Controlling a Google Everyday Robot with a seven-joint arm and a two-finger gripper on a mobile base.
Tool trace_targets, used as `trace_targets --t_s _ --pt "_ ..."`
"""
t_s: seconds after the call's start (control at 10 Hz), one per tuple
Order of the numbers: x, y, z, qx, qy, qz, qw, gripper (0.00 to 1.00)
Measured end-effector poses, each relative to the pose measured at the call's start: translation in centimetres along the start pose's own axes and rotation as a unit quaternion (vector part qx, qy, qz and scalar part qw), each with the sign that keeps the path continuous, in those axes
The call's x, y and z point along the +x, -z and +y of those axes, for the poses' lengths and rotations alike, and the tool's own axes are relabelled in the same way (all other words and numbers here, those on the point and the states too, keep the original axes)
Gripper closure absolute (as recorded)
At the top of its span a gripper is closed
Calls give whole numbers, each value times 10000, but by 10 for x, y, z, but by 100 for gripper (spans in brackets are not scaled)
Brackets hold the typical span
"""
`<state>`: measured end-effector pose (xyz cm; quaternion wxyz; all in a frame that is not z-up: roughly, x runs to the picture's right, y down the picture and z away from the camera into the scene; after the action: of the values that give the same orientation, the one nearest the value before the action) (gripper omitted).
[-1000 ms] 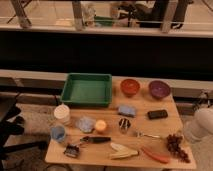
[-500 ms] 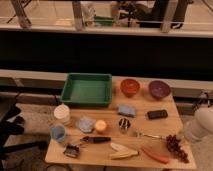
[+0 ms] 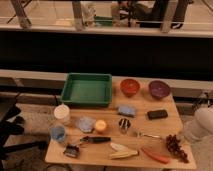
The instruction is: Place grapes in paper cup
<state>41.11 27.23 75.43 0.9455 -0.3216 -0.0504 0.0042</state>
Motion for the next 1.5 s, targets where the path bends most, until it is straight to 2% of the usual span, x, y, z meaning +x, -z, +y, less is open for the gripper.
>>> trace_targets --t_s 0.3,0.9,1.2,1.5 --pt "-13 22 -5 170 47 -58 9998 100" --pt "-19 38 -6 406 105 -114 9991 100" --pt "-23 53 -6 518 153 -117 9985 100" --pt "-29 88 -8 737 192 -60 9971 100"
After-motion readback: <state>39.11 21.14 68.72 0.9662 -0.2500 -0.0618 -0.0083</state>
